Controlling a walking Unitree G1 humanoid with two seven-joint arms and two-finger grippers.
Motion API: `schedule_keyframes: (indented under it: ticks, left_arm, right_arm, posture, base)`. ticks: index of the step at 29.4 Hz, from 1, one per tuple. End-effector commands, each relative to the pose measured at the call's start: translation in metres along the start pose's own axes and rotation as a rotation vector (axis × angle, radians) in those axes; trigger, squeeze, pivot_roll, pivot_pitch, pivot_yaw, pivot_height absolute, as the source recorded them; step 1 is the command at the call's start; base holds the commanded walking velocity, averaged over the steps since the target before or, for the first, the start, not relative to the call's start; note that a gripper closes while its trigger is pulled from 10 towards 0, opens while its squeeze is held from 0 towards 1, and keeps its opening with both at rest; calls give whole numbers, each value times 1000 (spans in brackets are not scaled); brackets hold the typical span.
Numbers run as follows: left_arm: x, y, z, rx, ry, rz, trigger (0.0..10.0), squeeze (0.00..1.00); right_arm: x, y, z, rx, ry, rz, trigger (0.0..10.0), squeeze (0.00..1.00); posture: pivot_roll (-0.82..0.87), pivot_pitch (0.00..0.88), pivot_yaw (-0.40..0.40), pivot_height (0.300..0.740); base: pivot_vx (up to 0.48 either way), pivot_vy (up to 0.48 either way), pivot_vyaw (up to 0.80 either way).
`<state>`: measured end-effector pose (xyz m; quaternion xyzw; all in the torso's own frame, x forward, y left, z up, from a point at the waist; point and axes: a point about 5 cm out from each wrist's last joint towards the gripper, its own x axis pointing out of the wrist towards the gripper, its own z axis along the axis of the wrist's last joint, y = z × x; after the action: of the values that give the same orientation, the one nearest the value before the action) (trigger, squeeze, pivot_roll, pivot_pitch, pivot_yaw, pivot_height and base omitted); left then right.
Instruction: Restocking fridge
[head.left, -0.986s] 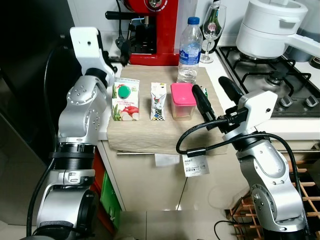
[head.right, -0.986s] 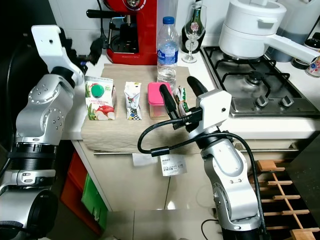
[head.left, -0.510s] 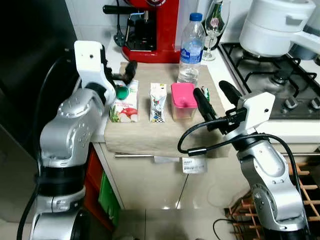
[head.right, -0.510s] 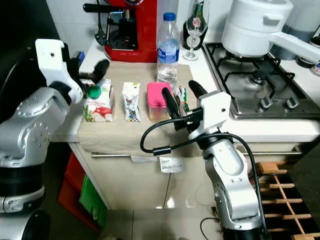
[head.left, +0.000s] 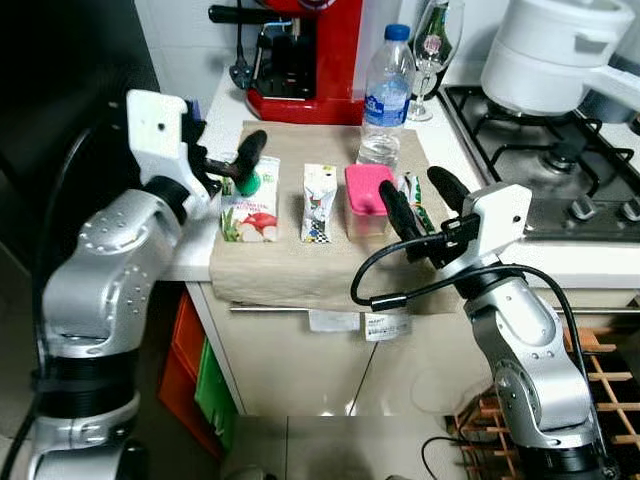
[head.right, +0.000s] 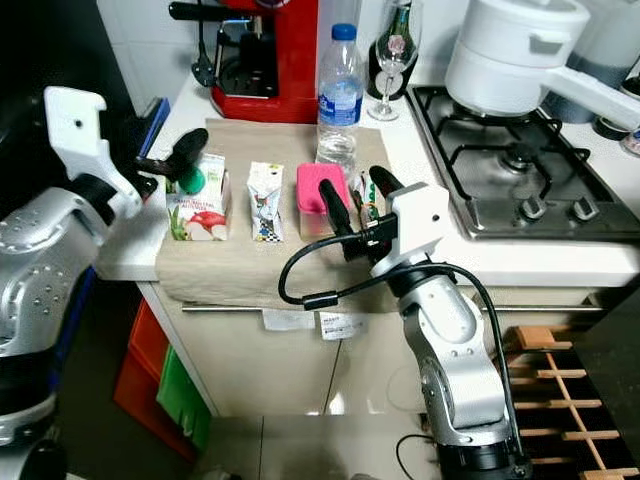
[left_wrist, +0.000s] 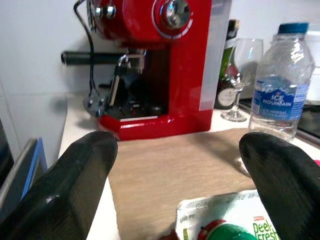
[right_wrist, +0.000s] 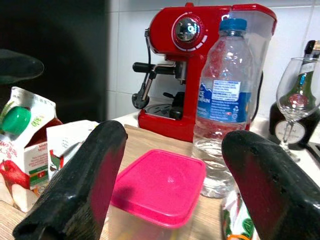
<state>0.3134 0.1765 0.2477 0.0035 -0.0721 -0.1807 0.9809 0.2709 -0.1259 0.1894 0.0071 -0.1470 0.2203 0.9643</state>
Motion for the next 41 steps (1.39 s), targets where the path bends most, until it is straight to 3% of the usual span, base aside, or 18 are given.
schedule_keyframes:
  ticks: [1, 8, 12, 14, 19, 23, 30, 36, 41]
  left_arm:
    - [-2, 3, -2, -9, -10, -36, 10000, 0]
    - [-9, 26, 0, 95, -115, -152, 10000, 0]
    - [-8, 44, -8, 165, -73, -189, 10000, 0]
    - [-7, 46, -10, 161, -66, -207, 10000, 0]
    - [-4, 37, -12, 172, -89, -310, 10000, 0]
    - [-4, 34, -13, 166, -97, -331, 10000, 0]
    - [3, 14, -12, 115, -143, -445, 10000, 0]
    - [12, 17, -6, 126, -127, -509, 10000, 0]
    - [17, 19, -18, 115, -47, -506, 10000, 0]
  right_arm:
    - [4, 1, 3, -2, -18, 14, 10000, 0]
    - [2, 0, 2, -8, -18, 12, 10000, 0]
    - [0, -1, 2, -14, -13, 12, 10000, 0]
    - [-1, -1, 2, -18, -11, 13, 10000, 0]
    - [-2, -6, 3, -29, -7, 7, 10000, 0]
    - [-2, -6, 2, -32, -2, 10, 10000, 0]
    - [2, -7, 3, -36, -6, 18, 10000, 0]
    - [5, -7, 3, -41, -10, 27, 10000, 0]
    - [7, -6, 4, -43, -21, 24, 10000, 0]
  posture:
    - [-9, 0, 4, 740]
    - [-21, 0, 5, 740]
    - [-39, 0, 2, 740]
    - [-44, 0, 0, 740]
    - [-56, 0, -10, 740]
    - [-62, 0, -15, 740]
    - [-70, 0, -24, 740]
    - [-61, 0, -19, 740]
    - [-76, 0, -8, 740]
  base:
    - [0, 0, 0]
    - [0, 0, 0]
    - [0, 0, 0]
    - [0, 0, 0]
    - [0, 0, 0]
    - [0, 0, 0]
    - [0, 0, 0]
    - [0, 0, 0]
    - [0, 0, 0]
